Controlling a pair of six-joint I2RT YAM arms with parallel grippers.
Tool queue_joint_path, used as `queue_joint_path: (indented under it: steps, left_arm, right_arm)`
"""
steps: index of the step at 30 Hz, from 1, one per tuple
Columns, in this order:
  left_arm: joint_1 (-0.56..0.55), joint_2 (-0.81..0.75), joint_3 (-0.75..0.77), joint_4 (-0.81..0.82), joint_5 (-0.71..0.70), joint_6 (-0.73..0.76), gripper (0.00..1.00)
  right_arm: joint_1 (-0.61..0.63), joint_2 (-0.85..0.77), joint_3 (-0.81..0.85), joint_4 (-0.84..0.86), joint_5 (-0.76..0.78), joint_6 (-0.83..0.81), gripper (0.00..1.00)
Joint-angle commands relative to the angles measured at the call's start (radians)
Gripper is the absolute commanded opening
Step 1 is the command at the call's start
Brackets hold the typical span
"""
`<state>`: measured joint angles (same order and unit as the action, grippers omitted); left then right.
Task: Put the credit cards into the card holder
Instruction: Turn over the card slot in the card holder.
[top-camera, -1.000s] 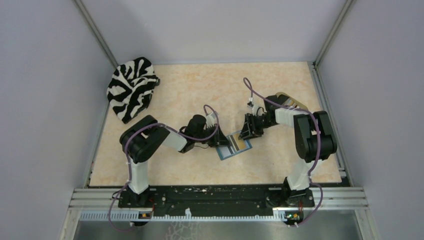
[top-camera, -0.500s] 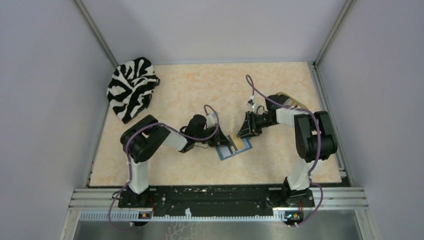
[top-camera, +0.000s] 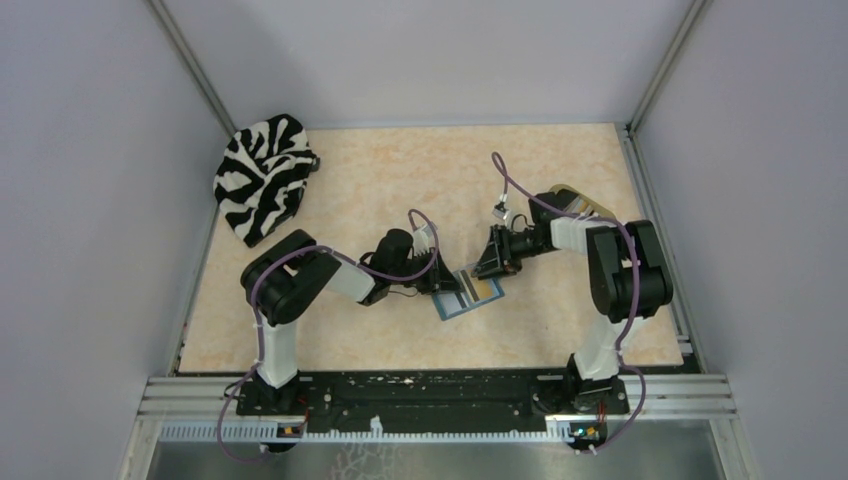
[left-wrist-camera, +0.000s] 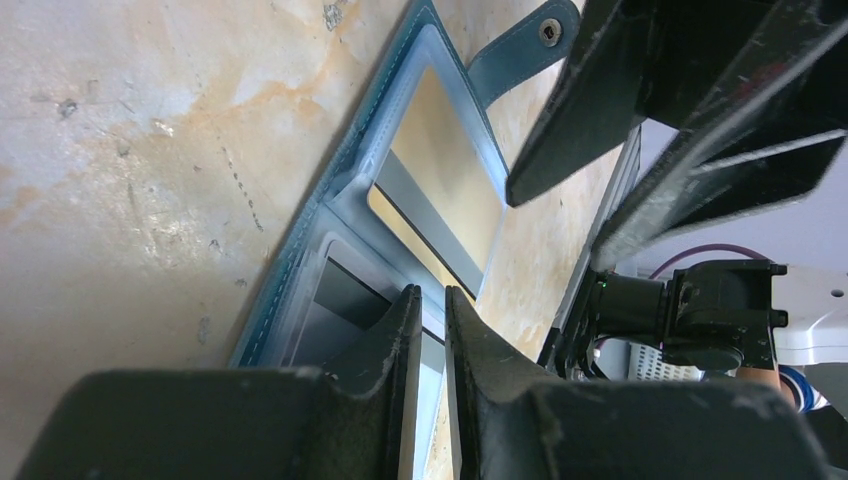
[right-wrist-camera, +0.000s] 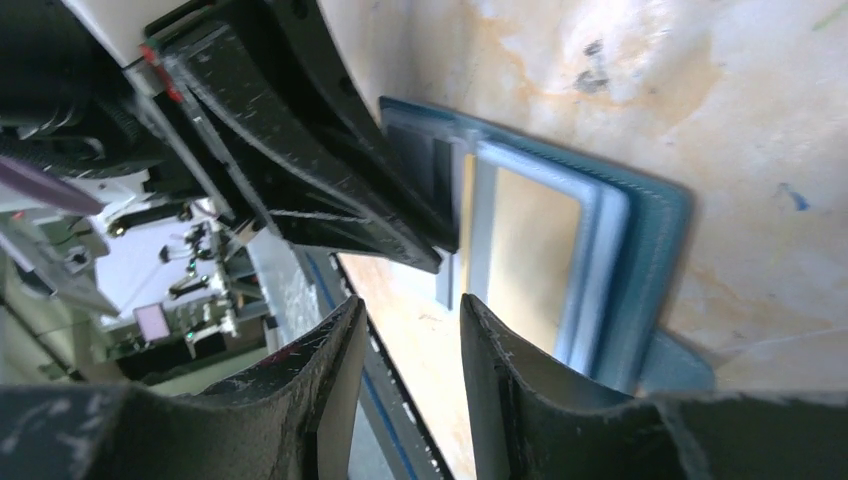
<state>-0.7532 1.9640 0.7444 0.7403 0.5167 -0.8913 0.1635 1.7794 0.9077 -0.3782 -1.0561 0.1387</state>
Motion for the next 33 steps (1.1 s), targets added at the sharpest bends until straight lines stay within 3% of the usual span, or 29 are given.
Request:
queue_joint_path:
  steps: [1,6,16,33]
  left_arm:
    - [-0.003,0.025,0.008,-0.039,0.003,0.032,0.21]
    - [-0.001,-0.004,0.011,-0.070,-0.013,0.042,0.20]
    - [-0.001,-0.110,0.062,-0.265,-0.085,0.132,0.12]
    - [-0.001,-0.050,0.176,-0.304,-0.043,0.154,0.09]
  right_arm:
    - [0.004,-0.033,0.018,-0.012,0.148,-0.059,0.41]
    - [0.004,-0.069,0.013,-0.025,0.304,-0.097,0.45]
    - [0.004,-0.054,0.026,-0.046,0.325,-0.115,0.45]
    - [0.004,-0.052,0.028,-0.050,0.317,-0.117,0.45]
